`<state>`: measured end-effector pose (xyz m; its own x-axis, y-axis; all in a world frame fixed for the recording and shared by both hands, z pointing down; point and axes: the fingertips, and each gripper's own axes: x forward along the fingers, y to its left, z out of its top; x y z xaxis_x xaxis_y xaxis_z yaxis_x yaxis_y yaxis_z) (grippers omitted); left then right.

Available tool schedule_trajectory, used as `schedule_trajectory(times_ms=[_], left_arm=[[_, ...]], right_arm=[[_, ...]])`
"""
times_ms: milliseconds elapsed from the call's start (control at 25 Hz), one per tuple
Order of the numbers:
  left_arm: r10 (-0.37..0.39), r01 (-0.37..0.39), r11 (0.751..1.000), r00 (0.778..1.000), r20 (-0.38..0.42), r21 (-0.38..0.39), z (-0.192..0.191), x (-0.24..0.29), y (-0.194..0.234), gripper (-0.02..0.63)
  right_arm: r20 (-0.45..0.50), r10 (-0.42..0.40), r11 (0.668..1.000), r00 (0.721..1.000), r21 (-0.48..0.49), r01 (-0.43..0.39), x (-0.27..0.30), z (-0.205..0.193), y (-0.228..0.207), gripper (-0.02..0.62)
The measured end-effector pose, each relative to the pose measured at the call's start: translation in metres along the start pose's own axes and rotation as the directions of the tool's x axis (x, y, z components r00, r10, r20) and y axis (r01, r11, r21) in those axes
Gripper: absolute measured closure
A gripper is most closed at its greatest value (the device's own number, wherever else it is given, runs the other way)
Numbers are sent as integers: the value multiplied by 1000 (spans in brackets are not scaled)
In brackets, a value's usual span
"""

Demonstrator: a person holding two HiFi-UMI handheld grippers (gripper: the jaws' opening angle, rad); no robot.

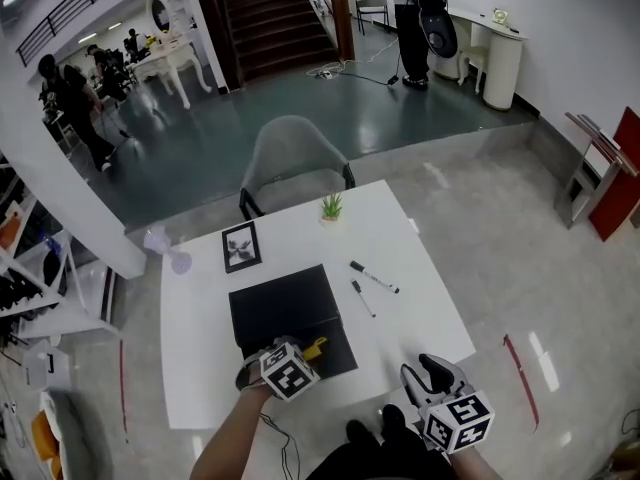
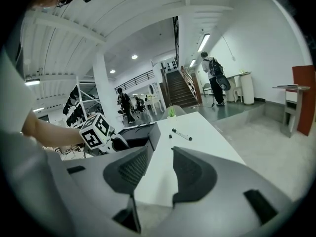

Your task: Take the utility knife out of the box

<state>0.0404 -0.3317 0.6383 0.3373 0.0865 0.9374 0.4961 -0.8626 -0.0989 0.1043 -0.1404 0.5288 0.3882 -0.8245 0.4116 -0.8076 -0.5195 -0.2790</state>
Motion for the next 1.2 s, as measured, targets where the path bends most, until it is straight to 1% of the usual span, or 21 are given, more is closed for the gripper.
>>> schedule_trajectory(times_ms=[160,400,480,520,600,720,840,920,1080,1200], left_arm=[[-15,15,1000,1000,-18,23,2,1,0,440],[-58,60,997,997,-47,41,3,3,-2,442],[-75,78,996,996,-56,45,3,4,-5,456],[-79,82,995,995,-59,49,3,4,-6,476],[-76,79,995,995,-63,59,4,4,-8,488],[-52,56,996,997,-59,71,6,3,-8,490],[-12,17,996,999,-47,93,5,0,-10,492],[15,-12,996,1000,-26,91,7,-3,-9,494],[63,-65,997,997,47,44,16,-16,-6,494],[108,-108,994,989,105,-5,25,-34,-3,494]], right_arm=[[-2,-6,1000,1000,2,6,1,3,-4,453],[-5,-9,1000,1000,6,9,4,6,-10,453],[-4,-10,1000,1000,10,10,5,7,-11,453],[-4,-9,1000,1000,11,9,5,7,-12,453],[-4,-5,1000,1000,11,5,6,8,-13,453],[-2,4,1000,1000,7,-4,7,11,-12,453],[-1,15,1000,1000,4,-15,6,12,-10,453],[-3,26,1000,1000,-5,-26,7,13,-8,453],[-6,51,999,999,-20,-51,9,16,-4,453],[-7,75,997,997,-29,-76,11,20,0,453]])
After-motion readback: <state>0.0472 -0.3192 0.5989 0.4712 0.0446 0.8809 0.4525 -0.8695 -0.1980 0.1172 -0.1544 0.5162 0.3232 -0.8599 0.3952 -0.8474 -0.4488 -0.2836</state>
